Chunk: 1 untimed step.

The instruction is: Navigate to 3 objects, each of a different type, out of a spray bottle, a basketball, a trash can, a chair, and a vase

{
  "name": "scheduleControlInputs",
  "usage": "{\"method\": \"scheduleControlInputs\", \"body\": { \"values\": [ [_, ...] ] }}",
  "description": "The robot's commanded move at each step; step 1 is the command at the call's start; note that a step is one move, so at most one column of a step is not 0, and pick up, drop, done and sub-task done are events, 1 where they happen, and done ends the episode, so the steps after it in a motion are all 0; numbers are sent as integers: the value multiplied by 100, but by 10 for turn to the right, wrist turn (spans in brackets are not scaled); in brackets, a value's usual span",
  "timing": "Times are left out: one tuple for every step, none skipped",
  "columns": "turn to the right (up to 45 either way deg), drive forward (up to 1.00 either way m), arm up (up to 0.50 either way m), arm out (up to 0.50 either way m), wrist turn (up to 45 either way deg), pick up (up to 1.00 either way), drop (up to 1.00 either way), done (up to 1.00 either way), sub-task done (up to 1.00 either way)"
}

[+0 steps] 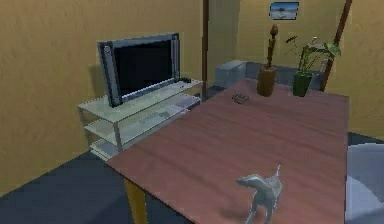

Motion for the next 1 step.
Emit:
{"method": "scheduleControlInputs", "body": {
  "values": [
    [0,5,0,0,0,0,0,0,0]
  ]
}}
